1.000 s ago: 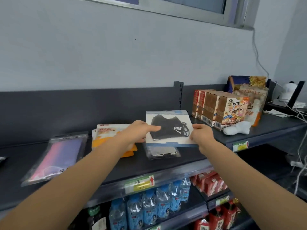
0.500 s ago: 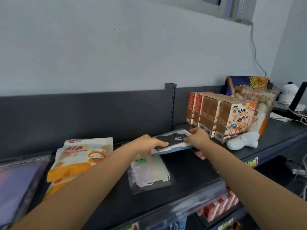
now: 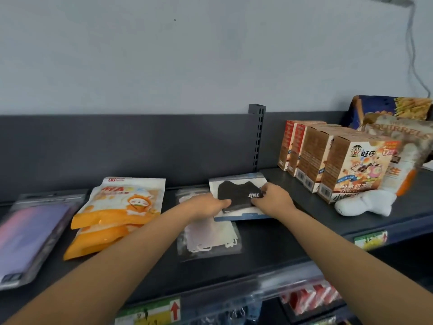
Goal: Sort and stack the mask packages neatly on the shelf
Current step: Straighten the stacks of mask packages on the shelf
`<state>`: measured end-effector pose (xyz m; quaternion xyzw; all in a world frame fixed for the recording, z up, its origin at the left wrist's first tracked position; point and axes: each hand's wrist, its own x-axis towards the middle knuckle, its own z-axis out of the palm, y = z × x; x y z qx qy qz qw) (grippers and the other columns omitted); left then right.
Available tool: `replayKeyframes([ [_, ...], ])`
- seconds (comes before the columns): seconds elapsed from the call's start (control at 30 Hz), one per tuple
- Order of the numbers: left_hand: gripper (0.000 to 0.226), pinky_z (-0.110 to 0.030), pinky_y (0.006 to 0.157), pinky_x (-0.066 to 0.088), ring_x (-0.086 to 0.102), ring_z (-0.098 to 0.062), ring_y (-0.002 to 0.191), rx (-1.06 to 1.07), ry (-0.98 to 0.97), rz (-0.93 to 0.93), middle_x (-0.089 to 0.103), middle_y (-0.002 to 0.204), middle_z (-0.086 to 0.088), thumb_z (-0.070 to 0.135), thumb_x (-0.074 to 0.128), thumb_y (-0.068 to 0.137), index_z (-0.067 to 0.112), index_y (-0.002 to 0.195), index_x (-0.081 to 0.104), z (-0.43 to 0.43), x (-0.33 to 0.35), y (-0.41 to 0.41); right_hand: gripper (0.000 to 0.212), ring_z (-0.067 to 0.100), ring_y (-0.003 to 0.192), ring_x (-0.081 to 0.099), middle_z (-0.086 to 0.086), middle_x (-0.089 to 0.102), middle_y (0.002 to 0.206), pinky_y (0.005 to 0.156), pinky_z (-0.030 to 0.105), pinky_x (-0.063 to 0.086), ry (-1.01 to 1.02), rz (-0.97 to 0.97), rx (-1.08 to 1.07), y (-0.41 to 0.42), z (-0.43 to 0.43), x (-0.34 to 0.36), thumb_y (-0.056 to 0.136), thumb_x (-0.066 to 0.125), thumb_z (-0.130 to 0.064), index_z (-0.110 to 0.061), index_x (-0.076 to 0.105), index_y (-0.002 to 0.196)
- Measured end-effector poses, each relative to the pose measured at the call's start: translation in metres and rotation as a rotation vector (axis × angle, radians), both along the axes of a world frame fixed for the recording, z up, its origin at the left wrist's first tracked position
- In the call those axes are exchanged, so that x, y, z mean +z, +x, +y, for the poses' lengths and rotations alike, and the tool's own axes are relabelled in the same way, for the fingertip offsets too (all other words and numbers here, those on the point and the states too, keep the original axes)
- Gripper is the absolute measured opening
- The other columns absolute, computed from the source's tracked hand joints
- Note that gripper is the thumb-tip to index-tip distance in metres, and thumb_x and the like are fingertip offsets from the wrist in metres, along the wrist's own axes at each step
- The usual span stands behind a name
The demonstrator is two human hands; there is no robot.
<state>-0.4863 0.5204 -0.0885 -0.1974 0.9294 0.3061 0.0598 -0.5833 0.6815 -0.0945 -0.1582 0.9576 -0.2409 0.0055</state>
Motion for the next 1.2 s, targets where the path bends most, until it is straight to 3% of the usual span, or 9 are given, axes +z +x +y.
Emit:
replayKeyframes([
  [0.2, 0.078, -0.034, 0.108, 0.029, 0.034, -0.029, 0.14, 0.062, -0.117, -0.023, 0.032, 0.156, -0.012, 0.063, 0.029, 0.095, 0.005, 0.146, 0.035, -0.002, 0.001, 0.012, 0.064, 0.024, 0.111, 0.059, 0.006, 0.062, 0.123, 0.083, 0.03, 0.047, 0.067, -0.049, 0.198, 0.01, -0.009, -0.014, 0.079, 0.065, -0.054, -0.014, 0.057, 0.127],
  [0.37, 0.08, -0.036, 0.111, 0.026, 0.029, -0.029, 0.143, 0.066, -0.233, -0.052, 0.026, 0.158, -0.013, 0.062, 0.026, 0.096, 0.002, 0.149, 0.028, -0.015, -0.003, 0.019, 0.05, 0.023, 0.104, 0.057, 0.007, 0.061, 0.118, 0.083, 0.03, 0.045, 0.153, -0.147, 0.253, 0.004, -0.005, -0.014, 0.085, 0.061, -0.047, -0.011, 0.057, 0.119],
  [0.53, 0.061, -0.038, 0.108, 0.031, 0.035, -0.032, 0.136, 0.031, -0.24, -0.054, 0.034, 0.151, -0.018, 0.045, 0.034, 0.1, 0.001, 0.143, 0.034, -0.019, -0.01, 0.019, 0.041, 0.024, 0.094, 0.055, 0.005, 0.054, 0.099, 0.074, 0.03, 0.041, 0.253, -0.166, 0.241, 0.001, -0.001, -0.01, 0.086, 0.059, -0.042, -0.01, 0.057, 0.112],
  [0.63, 0.05, -0.039, 0.102, 0.033, 0.038, -0.034, 0.129, 0.02, -0.228, -0.046, 0.04, 0.142, -0.02, 0.032, 0.036, 0.099, -0.001, 0.136, 0.039, -0.013, -0.012, 0.019, 0.033, 0.025, 0.093, 0.054, 0.009, 0.055, 0.102, 0.07, 0.029, 0.038, 0.262, -0.157, 0.222, 0.004, 0.0, -0.007, 0.089, 0.052, -0.038, -0.01, 0.056, 0.104],
  [0.7, 0.05, -0.04, 0.102, 0.032, 0.036, -0.034, 0.131, -0.007, -0.247, -0.046, 0.04, 0.141, -0.02, 0.032, 0.037, 0.098, -0.001, 0.136, 0.039, -0.009, -0.014, 0.018, 0.049, 0.027, 0.104, 0.056, 0.012, 0.058, 0.114, 0.077, 0.029, 0.039, 0.243, -0.172, 0.197, 0.008, 0.0, -0.005, 0.09, 0.049, -0.05, -0.008, 0.057, 0.114],
  [0.83, 0.066, -0.044, 0.114, 0.021, 0.013, -0.032, 0.146, -0.036, -0.283, -0.086, 0.02, 0.157, -0.016, 0.042, 0.04, 0.094, 0.008, 0.148, 0.026, -0.001, -0.019, 0.013, 0.089, 0.026, 0.117, 0.053, 0.009, 0.054, 0.134, 0.092, 0.033, 0.044, 0.189, -0.225, 0.145, 0.013, -0.002, -0.009, 0.075, 0.048, -0.077, -0.006, 0.053, 0.128],
  [0.97, 0.093, -0.043, 0.118, 0.004, -0.007, -0.027, 0.149, -0.038, -0.282, -0.074, -0.005, 0.163, -0.01, 0.058, 0.051, 0.085, 0.014, 0.155, 0.007, 0.009, -0.017, 0.014, 0.11, 0.024, 0.126, 0.048, 0.003, 0.048, 0.144, 0.103, 0.035, 0.041, 0.103, -0.242, 0.175, 0.012, -0.002, -0.013, 0.056, 0.054, -0.085, -0.018, 0.042, 0.142],
  [1.1, 0.125, -0.045, 0.119, -0.004, -0.016, -0.027, 0.148, -0.04, -0.321, -0.088, -0.014, 0.161, -0.012, 0.077, 0.059, 0.068, 0.012, 0.154, -0.005, 0.019, -0.023, 0.017, 0.096, 0.023, 0.12, 0.052, 0.002, 0.054, 0.137, 0.102, 0.038, 0.042, 0.029, -0.274, 0.18, 0.008, -0.001, -0.014, 0.062, 0.056, -0.081, -0.021, 0.048, 0.136],
  [1.2, 0.134, -0.048, 0.119, -0.007, -0.021, -0.028, 0.146, -0.023, -0.309, -0.1, -0.02, 0.16, -0.013, 0.08, 0.06, 0.063, 0.012, 0.153, -0.011, 0.021, -0.028, 0.014, 0.097, 0.024, 0.117, 0.054, 0.003, 0.055, 0.135, 0.101, 0.037, 0.043, 0.012, -0.304, 0.144, 0.006, -0.001, -0.013, 0.063, 0.055, -0.082, -0.015, 0.051, 0.133],
])
